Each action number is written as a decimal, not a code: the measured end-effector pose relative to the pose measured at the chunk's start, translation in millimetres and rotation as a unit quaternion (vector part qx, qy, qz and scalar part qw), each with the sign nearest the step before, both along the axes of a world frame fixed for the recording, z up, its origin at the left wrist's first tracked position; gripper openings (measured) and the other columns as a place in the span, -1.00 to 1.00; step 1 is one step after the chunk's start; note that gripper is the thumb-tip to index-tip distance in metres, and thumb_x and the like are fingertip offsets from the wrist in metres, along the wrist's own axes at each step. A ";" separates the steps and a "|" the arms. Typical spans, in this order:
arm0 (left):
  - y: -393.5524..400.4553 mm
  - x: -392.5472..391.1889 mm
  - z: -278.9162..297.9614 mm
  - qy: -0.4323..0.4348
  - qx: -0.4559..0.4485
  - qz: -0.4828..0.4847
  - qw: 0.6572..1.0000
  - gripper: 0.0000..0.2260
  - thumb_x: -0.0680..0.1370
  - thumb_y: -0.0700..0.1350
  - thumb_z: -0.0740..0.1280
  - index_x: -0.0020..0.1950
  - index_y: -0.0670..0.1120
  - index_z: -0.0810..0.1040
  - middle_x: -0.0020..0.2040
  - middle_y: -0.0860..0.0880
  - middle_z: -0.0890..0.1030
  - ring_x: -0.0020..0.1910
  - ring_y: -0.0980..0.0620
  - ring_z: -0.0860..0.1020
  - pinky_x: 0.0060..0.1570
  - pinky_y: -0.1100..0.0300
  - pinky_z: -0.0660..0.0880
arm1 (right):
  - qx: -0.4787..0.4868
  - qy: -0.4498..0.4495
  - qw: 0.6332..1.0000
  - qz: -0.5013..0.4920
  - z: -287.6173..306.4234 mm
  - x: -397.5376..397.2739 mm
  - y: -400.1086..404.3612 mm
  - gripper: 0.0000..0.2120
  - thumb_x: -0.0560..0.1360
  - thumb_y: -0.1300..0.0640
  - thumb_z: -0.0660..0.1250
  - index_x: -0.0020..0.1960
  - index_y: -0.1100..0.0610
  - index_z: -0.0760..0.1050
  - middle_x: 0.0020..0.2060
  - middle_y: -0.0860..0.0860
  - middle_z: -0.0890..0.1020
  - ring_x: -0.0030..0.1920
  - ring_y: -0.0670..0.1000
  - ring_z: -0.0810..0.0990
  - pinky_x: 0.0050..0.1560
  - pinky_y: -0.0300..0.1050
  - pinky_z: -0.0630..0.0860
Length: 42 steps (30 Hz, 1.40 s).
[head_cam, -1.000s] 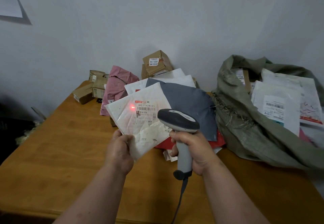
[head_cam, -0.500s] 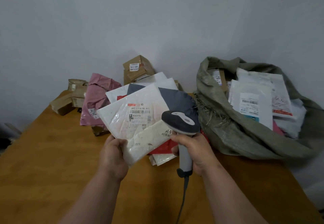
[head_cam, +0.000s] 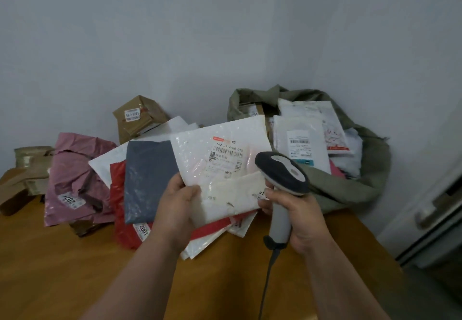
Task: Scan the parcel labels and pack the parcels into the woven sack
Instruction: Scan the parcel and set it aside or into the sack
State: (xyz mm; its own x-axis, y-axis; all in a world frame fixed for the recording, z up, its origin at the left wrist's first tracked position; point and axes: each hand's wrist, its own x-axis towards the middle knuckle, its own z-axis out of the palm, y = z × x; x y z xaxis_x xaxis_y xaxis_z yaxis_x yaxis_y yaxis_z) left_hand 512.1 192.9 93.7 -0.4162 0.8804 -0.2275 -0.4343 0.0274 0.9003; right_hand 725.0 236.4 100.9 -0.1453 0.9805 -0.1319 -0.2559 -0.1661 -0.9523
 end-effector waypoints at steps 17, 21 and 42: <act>204.0 153.7 56.9 0.529 0.042 -0.156 0.833 -0.52 0.63 -0.05 0.26 0.54 0.16 0.28 0.49 0.09 0.22 0.42 0.01 0.34 0.35 0.20 0.36 | 0.028 0.034 0.985 -0.169 25.5 142.0 183.1 -0.70 0.42 0.30 0.50 0.14 0.24 0.62 -0.05 0.14 0.72 0.08 0.22 0.68 0.19 0.21 0.59; 227.5 151.7 41.8 0.678 -0.126 -0.165 0.705 -0.57 0.59 -0.01 0.22 0.46 0.20 0.38 0.55 0.04 0.22 0.46 -0.10 0.30 0.43 -0.12 0.17 | -0.018 -0.055 0.996 -0.074 6.9 146.9 210.8 -0.79 0.39 0.27 0.53 -0.02 0.11 0.61 -0.12 0.14 0.73 0.04 0.21 0.70 0.19 0.22 0.59; 127.4 53.8 12.0 0.468 -0.128 0.120 0.866 -0.76 0.59 -0.08 0.33 0.25 0.12 0.57 0.28 0.05 0.50 0.21 0.02 0.51 0.31 -0.16 0.38 | 0.053 -0.077 0.982 0.163 40.3 52.0 144.1 -0.76 0.25 0.16 0.61 -0.09 0.05 0.73 -0.18 0.13 0.73 -0.18 0.12 0.73 -0.08 0.09 0.64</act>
